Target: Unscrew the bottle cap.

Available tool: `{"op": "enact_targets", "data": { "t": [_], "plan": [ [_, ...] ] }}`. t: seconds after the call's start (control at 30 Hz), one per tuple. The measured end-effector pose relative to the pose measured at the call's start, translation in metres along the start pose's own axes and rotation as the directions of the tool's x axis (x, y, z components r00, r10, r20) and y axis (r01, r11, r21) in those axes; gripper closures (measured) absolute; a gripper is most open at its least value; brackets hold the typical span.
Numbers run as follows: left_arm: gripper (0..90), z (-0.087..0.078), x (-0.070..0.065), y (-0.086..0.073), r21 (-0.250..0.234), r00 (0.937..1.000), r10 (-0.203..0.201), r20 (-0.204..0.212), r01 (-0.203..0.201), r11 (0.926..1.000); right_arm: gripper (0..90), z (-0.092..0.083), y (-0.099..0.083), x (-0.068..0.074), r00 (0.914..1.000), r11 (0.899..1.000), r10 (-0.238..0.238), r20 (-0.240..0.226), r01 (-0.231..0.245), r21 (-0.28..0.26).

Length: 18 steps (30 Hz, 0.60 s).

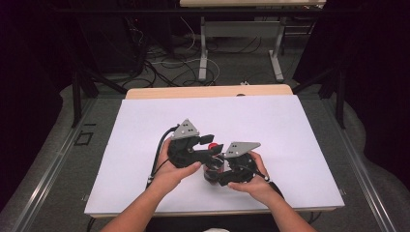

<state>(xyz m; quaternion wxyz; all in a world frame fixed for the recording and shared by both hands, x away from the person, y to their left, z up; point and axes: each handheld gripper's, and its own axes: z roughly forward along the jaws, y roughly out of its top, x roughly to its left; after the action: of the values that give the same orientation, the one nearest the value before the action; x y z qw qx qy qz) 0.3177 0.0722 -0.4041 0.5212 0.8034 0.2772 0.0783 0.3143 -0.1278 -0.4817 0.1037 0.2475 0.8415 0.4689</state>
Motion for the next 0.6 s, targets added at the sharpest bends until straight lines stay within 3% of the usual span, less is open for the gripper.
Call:
{"op": "enact_targets", "data": {
  "t": [0.03,0.13,0.27,0.4,0.5,0.53,0.6],
  "plan": [
    [52.1,0.000,0.000,0.000,0.000,1.0000,0.000,0.000,0.000,1.0000,29.9,0.000,0.000,0.000,1.0000,1.000,0.000,0.000,0.000,0.000],
    [52.1,-0.001,0.005,-0.001,0.022,0.9987,0.007,0.051,-0.008,0.9997,29.9,-0.001,0.001,0.001,1.0000,1.000,0.000,-0.008,0.000,0.006],
    [53.5,0.002,0.008,-0.004,0.034,0.9978,-0.013,0.066,0.011,0.9994,29.9,0.000,0.002,0.002,0.9998,1.000,-0.020,-0.010,0.020,-0.011],
    [56.9,0.006,0.008,-0.004,0.030,0.9964,0.012,0.084,-0.015,0.9994,29.9,0.000,0.002,0.004,0.9998,1.000,-0.011,-0.018,0.012,0.003],
    [59.7,0.008,0.006,-0.004,0.033,0.9971,-0.002,0.076,-0.001,0.9994,29.9,0.000,0.002,0.005,0.9997,1.000,-0.007,-0.023,0.008,0.018],
    [60.1,0.009,0.004,-0.004,0.028,0.9984,0.014,0.055,-0.016,0.9995,29.9,0.001,0.001,0.004,0.9999,1.000,-0.005,-0.015,0.005,0.005],
    [60.5,0.011,0.001,-0.004,0.021,0.9995,0.007,0.032,-0.008,0.9997,29.9,0.001,0.001,0.004,0.9999,1.000,-0.007,-0.007,0.007,0.002]
  ]
}}
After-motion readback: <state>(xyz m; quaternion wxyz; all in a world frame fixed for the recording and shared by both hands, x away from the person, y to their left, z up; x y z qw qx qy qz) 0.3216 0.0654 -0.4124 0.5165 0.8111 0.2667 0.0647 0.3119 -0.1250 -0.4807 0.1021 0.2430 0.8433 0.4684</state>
